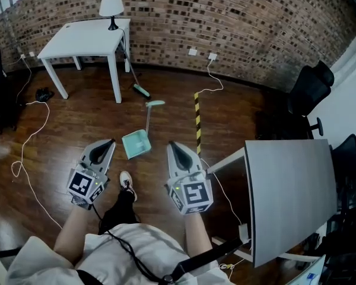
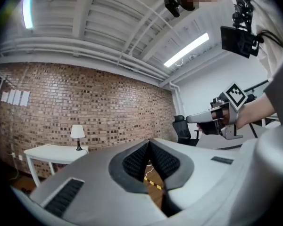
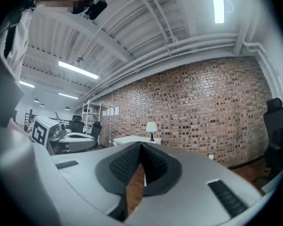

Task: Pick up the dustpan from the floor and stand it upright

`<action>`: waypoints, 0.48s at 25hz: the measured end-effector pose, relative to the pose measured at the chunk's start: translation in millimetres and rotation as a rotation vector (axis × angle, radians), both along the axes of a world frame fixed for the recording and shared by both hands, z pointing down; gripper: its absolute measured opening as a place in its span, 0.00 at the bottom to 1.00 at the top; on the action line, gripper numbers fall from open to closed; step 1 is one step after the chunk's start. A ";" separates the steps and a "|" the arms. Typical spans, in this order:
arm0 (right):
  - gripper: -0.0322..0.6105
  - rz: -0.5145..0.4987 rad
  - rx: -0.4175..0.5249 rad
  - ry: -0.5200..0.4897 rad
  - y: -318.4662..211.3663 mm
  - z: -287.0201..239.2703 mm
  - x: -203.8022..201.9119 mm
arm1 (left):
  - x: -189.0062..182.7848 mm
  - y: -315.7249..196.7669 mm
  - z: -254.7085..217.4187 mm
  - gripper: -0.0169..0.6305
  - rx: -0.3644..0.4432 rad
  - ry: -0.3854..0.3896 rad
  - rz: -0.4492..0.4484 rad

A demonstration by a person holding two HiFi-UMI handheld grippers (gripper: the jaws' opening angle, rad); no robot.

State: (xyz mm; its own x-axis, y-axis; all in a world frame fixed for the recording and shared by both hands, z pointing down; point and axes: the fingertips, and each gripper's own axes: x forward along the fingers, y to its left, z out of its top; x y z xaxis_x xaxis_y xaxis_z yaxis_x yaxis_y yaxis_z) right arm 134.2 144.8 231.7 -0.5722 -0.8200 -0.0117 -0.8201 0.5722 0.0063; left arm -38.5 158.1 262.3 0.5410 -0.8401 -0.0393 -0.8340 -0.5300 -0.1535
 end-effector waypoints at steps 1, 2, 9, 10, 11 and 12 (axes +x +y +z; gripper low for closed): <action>0.02 -0.002 -0.005 0.004 26.9 1.3 9.1 | 9.2 28.4 1.4 0.05 -0.004 0.005 -0.002; 0.02 0.000 -0.013 0.010 53.4 3.6 18.0 | 17.2 56.4 2.7 0.05 -0.010 0.010 -0.002; 0.02 0.003 -0.077 0.078 177.9 9.7 55.0 | 54.5 185.0 -18.7 0.05 -0.032 0.006 -0.016; 0.02 0.007 -0.082 0.068 191.5 10.8 59.0 | 60.2 196.7 -21.3 0.05 -0.028 0.000 -0.003; 0.02 0.014 -0.087 0.055 202.8 12.1 61.1 | 62.7 206.3 -22.8 0.05 -0.029 -0.003 0.004; 0.02 0.019 -0.093 0.038 212.1 13.2 61.4 | 63.0 214.6 -23.7 0.05 -0.032 -0.002 0.007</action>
State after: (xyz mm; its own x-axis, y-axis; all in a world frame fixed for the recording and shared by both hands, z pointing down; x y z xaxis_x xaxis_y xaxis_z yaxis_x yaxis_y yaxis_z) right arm 195.6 356.9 244.9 -0.5555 -0.8270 0.0864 -0.8307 0.5565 -0.0149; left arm 24.4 372.6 238.6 0.5467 -0.8372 -0.0116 -0.8302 -0.5402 -0.1380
